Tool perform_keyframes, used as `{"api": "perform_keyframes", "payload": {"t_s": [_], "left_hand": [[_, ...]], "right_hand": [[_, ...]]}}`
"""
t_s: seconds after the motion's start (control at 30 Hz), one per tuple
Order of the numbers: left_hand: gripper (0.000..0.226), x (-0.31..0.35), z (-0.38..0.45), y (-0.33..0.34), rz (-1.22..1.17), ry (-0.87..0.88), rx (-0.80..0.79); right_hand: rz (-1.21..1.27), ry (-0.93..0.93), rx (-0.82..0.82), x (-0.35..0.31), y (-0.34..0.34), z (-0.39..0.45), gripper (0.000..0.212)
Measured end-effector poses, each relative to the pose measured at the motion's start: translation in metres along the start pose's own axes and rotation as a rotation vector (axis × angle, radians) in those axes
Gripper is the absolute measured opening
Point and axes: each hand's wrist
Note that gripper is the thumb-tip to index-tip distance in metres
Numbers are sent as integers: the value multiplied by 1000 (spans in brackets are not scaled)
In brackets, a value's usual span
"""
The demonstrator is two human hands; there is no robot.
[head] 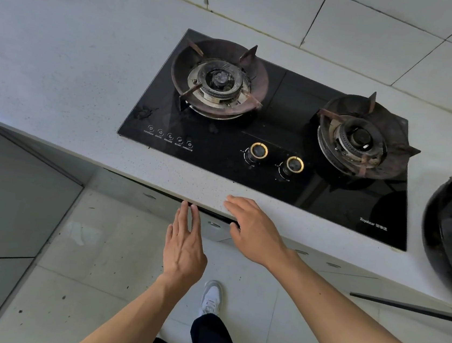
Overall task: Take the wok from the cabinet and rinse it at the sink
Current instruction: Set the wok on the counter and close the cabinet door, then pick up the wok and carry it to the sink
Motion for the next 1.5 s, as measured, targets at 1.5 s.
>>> {"api": "perform_keyframes", "payload": {"t_s": [1.5], "left_hand": [[53,146,-75,-126,62,494,-94]], "right_hand": [[-13,499,461,14,-119,-266,54]]}}
Point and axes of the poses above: each hand's wrist, its own z-axis towards the middle knuckle, its own y-axis out of the palm, x = y × z, and after that the axes turned 3 degrees about x, right-handed
